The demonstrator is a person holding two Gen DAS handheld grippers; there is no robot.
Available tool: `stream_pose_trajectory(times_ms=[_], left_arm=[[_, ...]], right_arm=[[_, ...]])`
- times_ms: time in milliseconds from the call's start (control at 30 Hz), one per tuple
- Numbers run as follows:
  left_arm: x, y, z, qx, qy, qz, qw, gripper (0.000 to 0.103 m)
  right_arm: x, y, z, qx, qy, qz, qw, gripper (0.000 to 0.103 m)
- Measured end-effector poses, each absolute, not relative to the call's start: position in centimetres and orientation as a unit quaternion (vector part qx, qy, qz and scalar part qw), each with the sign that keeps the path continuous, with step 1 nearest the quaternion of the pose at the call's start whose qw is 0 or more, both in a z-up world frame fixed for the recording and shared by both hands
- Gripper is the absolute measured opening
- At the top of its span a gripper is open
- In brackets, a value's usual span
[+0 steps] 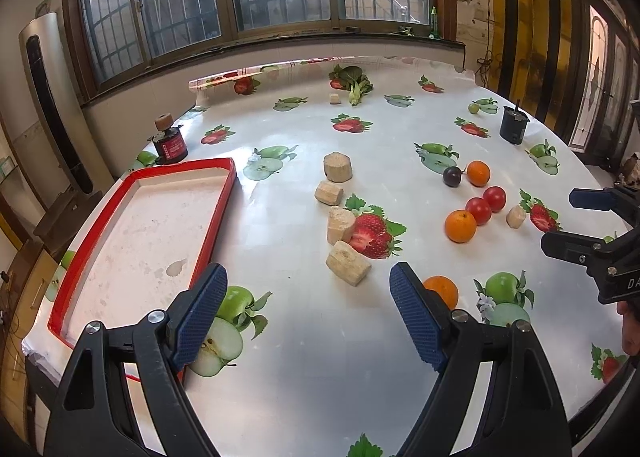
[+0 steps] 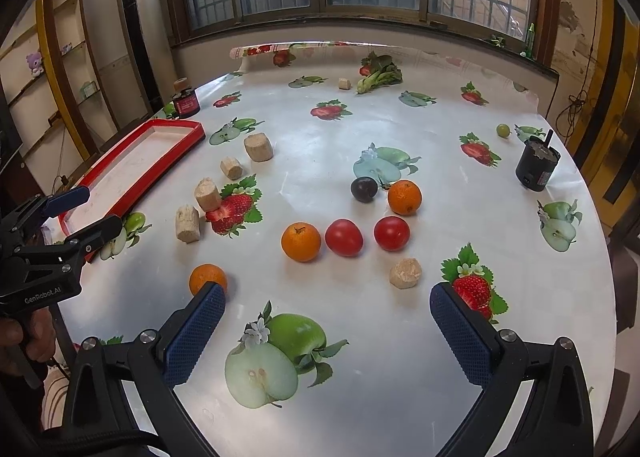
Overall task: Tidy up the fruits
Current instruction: 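Move left tool toward an orange while right tool moves toward a tan round block, then close left tool on the orange while right tool closes on the tan block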
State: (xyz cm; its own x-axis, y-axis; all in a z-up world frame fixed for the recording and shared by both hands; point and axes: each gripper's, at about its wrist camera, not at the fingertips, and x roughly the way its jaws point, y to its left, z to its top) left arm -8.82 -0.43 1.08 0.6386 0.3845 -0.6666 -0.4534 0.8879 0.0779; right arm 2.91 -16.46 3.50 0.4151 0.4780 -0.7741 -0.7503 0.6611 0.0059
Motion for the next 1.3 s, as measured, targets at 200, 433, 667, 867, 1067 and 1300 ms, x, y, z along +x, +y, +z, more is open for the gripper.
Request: stream_pose_trajectory(times_ms=[200,433,667,867,1067,1300], left_arm=[[-8.8,-0.3,0.8,-0.053,0.360,0.227,0.903,0.084],[-8.4,-0.8,0.6,-0.055,0.366,0.214,0.904,0.084],[-7.8,-1.6,0.1,-0.071,0.376,0.172,0.908,0.084],[-6.6,-2.4,-1.1,-0.094,0.395,0.135,0.904,0.084],[-5.1,-3.1,-2.5,-0.094,0.417,0.111,0.897,0.084],[-3.8,-4.1,-3.0,-0.072,0.441,0.099,0.889,0.083]], right_arm=[[3.0,-16.5,3.3,-0.174,0.394,0.374,0.821,0.103],[3.5,-16.7,2.8,-0.173,0.399,0.372,0.820,0.103],[4.2,-17.0,2.3,-0.169,0.404,0.370,0.820,0.103],[5.6,-17.7,1.4,-0.160,0.418,0.362,0.818,0.102],[6.9,-18.3,0.3,-0.157,0.428,0.355,0.816,0.094],[9.4,-18.6,-1.2,-0.140,0.441,0.339,0.819,0.078]])
